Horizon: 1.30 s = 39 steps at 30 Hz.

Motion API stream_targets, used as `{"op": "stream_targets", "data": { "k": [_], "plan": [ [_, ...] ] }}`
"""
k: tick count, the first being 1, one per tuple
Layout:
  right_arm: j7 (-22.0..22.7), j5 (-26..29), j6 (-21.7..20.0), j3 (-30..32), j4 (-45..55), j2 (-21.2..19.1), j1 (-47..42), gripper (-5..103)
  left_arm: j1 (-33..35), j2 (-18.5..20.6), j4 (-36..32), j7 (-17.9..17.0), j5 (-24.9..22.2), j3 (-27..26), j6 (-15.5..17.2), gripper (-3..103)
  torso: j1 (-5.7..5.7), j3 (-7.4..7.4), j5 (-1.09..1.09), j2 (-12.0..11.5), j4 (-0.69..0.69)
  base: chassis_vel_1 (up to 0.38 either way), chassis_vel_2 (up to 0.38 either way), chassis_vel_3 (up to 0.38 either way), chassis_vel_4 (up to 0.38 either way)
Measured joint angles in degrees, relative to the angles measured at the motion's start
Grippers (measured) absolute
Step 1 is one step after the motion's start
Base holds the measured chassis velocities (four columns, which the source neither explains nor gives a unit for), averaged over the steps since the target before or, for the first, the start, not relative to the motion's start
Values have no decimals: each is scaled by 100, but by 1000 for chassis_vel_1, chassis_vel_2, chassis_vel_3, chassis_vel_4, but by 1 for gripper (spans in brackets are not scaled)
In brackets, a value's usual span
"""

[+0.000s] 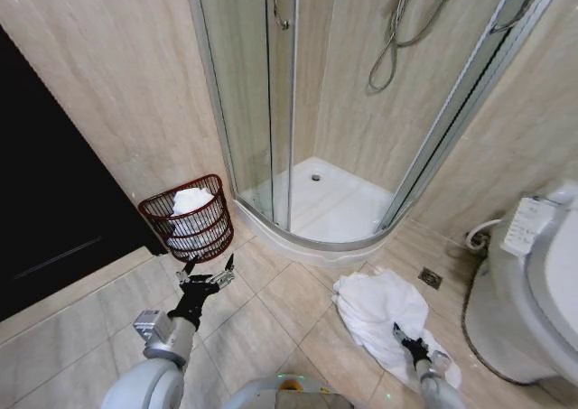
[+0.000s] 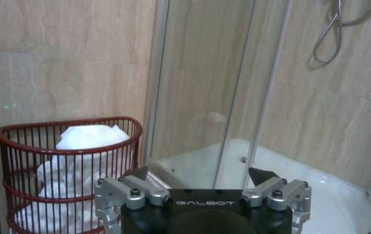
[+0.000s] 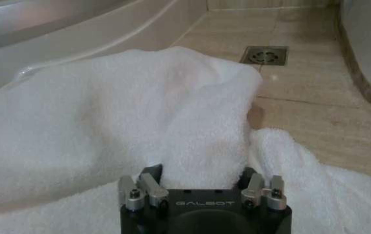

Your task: Discard the used towel into the hamper.

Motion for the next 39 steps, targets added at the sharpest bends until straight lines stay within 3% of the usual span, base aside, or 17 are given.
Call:
{"op": "stream_targets", "data": {
  "k": [2, 7, 11, 15, 17, 24, 27, 39],
  "plan": [
    [-7, 4, 31, -1, 53, 22, -49, 65, 0, 0, 0, 0, 0, 0, 0, 100, 0, 0, 0, 0, 0, 0, 0, 0, 0],
    [-73, -7, 110, -1, 65, 52, -90, 57, 0, 0, 0, 0, 0, 0, 0, 100, 0, 0, 0, 1, 0, 0, 0, 0, 0],
    [-139, -24, 188, 4, 45, 81, -133, 41, 0, 0, 0, 0, 0, 0, 0, 100, 0, 1, 0, 1, 0, 0, 0, 0, 0],
    [-154, -43, 217, 7, 43, 94, -151, 37, 0, 0, 0, 0, 0, 0, 0, 100, 0, 1, 0, 1, 0, 0, 0, 0, 0],
    [-164, -66, 239, 10, 43, 98, -167, 25, 0, 0, 0, 0, 0, 0, 0, 100, 0, 1, 0, 1, 0, 0, 0, 0, 0],
    [-168, -127, 399, 20, -97, 105, -150, 11, 0, 0, 0, 0, 0, 0, 0, 100, 0, 1, 0, 2, 1, 0, 0, 0, 0],
    [-183, -206, 524, 37, -228, 106, -116, 6, 0, 0, 0, 0, 0, 0, 0, 100, 1, 1, 0, 2, 1, 0, 0, 0, 0],
    [-234, -432, 711, 70, -239, 109, -163, 6, 0, 0, 0, 0, 0, 0, 0, 100, 1, 2, 0, 2, 1, 0, 0, 0, 0]
  ]
}}
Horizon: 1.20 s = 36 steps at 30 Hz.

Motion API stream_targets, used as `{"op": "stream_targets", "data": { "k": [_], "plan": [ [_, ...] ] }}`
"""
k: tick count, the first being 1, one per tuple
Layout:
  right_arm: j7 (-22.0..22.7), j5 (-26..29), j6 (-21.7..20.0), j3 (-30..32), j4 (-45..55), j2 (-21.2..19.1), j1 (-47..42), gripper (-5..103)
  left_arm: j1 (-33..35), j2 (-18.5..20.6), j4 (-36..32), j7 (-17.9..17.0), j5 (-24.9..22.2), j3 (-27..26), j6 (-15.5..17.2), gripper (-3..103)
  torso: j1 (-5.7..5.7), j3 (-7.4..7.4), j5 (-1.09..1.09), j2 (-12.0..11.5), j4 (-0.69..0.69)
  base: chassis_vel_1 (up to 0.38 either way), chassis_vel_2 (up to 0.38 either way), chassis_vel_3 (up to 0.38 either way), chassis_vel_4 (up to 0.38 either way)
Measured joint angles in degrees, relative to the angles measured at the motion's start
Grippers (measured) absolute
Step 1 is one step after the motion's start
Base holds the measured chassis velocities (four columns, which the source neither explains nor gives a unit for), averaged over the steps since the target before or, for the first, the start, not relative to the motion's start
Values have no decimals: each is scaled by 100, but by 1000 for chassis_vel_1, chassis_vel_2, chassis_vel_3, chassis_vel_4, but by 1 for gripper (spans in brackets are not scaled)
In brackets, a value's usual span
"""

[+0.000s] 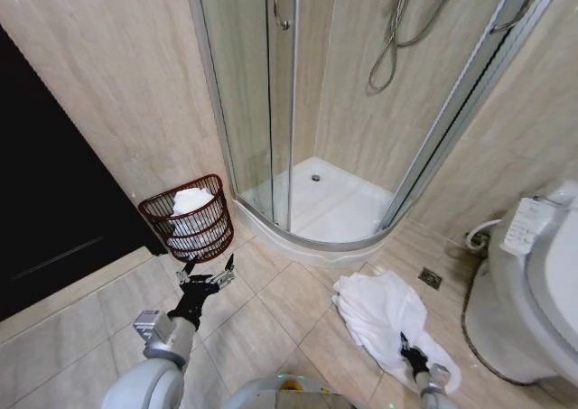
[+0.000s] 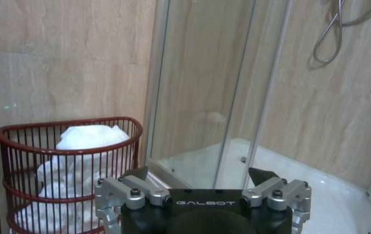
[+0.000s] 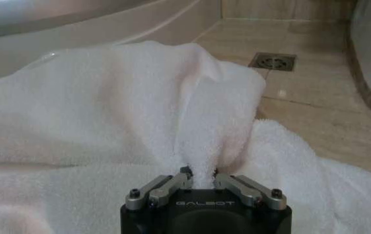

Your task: Discard the used towel into the hamper.

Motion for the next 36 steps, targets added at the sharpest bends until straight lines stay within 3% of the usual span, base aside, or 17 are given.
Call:
{"op": "stream_targets", "data": {
  "k": [4, 10, 14, 23, 27, 36],
  "plan": [
    [-38, -83, 83, 9, 149, 20, -99, 6, 0, 0, 0, 0, 0, 0, 0, 100, 0, 0, 0, 0, -1, 0, 0, 0, 0],
    [30, -862, 1311, 196, 868, 106, -433, 6, 0, 0, 0, 0, 0, 0, 0, 100, 0, 0, 0, 0, 0, 0, 0, 0, 0],
    [165, -948, 1562, 277, 1247, 72, -600, 6, 0, 0, 0, 0, 0, 0, 0, 100, 0, 0, 1, 0, 0, 0, 0, 0, 0],
    [310, -619, 1708, 426, 2787, -56, -1239, 6, 0, 0, 0, 0, 0, 0, 0, 100, 0, 0, 0, 0, 0, 0, 0, 0, 0],
    [366, -279, 1613, 525, 3931, -119, -1656, 6, 0, 0, 0, 0, 0, 0, 0, 100, 0, 0, 0, 0, -1, 0, 0, 0, 0],
    [382, -171, 1382, 915, 5642, -60, -2142, 6, 0, 0, 0, 0, 0, 0, 0, 100, 0, 0, -1, 0, -1, 0, 0, 0, 0]
  ]
}}
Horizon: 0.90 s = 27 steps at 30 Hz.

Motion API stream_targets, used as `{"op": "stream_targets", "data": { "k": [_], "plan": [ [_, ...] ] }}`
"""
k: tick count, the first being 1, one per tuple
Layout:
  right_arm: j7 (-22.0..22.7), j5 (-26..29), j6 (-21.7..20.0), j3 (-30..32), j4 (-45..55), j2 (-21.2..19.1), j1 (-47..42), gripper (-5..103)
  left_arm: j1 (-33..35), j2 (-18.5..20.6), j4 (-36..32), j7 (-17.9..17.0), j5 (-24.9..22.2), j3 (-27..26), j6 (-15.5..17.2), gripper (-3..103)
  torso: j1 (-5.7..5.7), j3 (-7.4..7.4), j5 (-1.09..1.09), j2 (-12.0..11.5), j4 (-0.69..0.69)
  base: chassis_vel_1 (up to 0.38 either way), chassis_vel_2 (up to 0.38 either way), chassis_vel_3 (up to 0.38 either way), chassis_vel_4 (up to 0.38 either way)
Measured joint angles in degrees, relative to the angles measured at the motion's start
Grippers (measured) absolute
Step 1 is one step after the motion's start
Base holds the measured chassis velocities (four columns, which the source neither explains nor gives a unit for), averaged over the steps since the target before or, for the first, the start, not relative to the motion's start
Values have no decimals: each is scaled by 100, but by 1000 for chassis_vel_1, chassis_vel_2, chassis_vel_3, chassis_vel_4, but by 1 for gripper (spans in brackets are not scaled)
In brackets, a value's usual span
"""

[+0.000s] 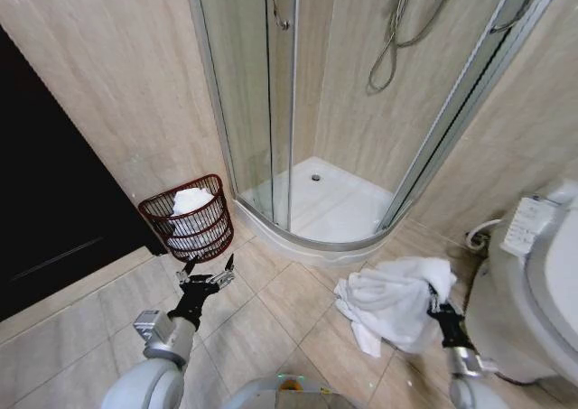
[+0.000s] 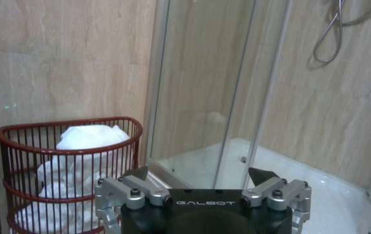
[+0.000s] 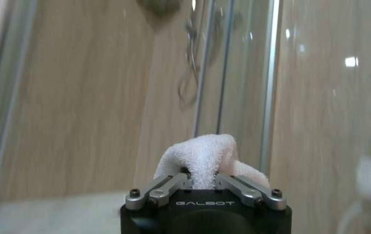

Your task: Discard the used towel into the hamper.

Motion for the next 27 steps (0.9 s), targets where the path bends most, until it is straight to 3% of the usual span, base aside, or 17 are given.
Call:
{"op": "stream_targets", "data": {
  "k": [9, 27],
  "plan": [
    [51, 190, -225, 314, 1290, 134, -356, 6, 0, 0, 0, 0, 0, 0, 0, 100, 0, 0, 1, 0, 0, 0, 0, 0, 0],
    [62, 244, -208, 326, 1523, 289, -538, 6, 0, 0, 0, 0, 0, 0, 0, 100, 101, 244, 0, 347, 1, 0, 0, 0, 0]
  ]
}}
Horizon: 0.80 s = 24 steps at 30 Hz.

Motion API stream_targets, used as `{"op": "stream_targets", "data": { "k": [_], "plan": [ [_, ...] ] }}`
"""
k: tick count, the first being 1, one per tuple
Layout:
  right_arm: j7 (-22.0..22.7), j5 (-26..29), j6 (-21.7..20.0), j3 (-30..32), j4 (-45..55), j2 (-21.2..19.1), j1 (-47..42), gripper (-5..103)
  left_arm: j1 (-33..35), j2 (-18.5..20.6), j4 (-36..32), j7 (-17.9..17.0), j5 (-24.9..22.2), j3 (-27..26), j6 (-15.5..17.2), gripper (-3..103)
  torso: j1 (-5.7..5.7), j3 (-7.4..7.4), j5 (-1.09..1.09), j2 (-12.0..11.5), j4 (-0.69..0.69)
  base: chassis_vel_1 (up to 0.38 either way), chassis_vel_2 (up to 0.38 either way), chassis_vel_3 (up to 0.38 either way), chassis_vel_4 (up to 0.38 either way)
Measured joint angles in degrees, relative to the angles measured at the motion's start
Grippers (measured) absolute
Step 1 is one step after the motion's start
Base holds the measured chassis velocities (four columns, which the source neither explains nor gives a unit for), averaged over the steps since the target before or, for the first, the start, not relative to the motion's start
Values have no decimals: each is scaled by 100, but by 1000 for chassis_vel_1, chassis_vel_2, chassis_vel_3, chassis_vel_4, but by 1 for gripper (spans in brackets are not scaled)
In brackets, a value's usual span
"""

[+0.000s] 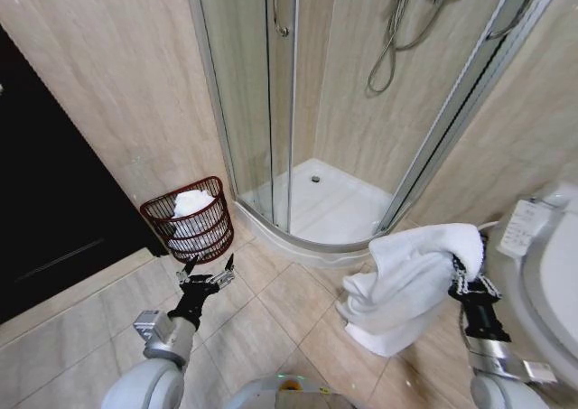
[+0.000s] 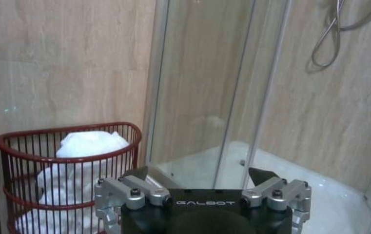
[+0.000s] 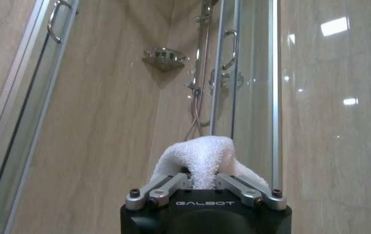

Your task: Discard the used towel into the hamper.

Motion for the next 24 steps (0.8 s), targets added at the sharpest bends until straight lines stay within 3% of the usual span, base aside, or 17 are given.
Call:
{"op": "stream_targets", "data": {
  "k": [24],
  "plan": [
    [22, 31, -8, -3, 280, 58, -29, 6, 0, 0, 0, 0, 0, 0, 0, 100, 194, 378, 0, 572, 0, 0, 0, 0, 0]
  ]
}}
